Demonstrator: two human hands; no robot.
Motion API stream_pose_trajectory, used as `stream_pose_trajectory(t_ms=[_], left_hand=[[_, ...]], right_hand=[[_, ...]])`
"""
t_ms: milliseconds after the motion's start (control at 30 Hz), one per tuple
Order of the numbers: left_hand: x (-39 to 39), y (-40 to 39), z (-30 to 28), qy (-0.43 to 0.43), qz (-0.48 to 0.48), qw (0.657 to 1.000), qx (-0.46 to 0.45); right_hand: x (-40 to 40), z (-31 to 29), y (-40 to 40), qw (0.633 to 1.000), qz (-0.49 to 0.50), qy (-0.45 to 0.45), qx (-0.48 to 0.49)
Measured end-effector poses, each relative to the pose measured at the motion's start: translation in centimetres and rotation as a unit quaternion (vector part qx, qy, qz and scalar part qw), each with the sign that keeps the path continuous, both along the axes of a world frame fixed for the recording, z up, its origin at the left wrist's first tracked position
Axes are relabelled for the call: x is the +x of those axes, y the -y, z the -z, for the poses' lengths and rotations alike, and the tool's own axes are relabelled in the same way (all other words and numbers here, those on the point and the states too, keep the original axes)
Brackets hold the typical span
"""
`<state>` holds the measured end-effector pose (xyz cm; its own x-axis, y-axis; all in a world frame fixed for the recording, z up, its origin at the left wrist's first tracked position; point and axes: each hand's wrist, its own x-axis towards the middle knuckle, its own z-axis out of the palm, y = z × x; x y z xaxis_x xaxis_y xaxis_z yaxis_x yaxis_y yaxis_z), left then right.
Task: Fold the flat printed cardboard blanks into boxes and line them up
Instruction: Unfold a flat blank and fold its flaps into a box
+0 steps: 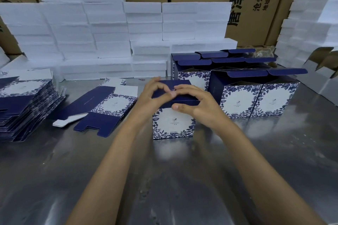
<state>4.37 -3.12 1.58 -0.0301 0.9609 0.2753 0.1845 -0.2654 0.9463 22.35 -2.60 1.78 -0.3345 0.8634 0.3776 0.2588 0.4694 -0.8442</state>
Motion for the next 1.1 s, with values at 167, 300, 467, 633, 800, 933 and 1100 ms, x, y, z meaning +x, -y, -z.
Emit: stream_pose_trajectory(t_ms=[167, 300, 467, 633, 800, 933, 1100], left_hand=[[-1.1, 1.9, 1.5, 0.039, 0.035, 0.998, 0.031], [-1.0, 1.9, 1.4, 0.046, 0.024, 0.997, 0.063], [-1.9, 1.2, 1.6, 0.034, 0.031, 0.997, 0.056], [-2.1, 1.3, 1.9, 0.096, 0.013, 0.993, 0.067], [-2.0, 1.0, 2.1, 0.101, 0.004, 0.992, 0.072], [-2.3, 1.1, 2.1, 0.111, 0.008, 0.992, 0.068], [-0.8, 1.1, 2.1, 0.114, -0.007, 0.991, 0.07]], right_hand=[[0.4, 0.3, -0.3, 0.997, -0.035, -0.064, -0.038], [0.1, 0.7, -0.4, 0.995, -0.022, -0.094, -0.016], [0.4, 0.5, -1.0, 0.997, -0.026, -0.068, -0.013], [0.9, 0.7, -1.5, 0.997, -0.006, -0.082, -0.005], [0.8, 0.5, -1.6, 0.999, -0.003, -0.051, 0.015], [1.8, 0.5, -1.0, 0.999, -0.035, -0.011, 0.008], [2.2, -0.1, -0.1, 0.997, 0.034, 0.052, 0.037]])
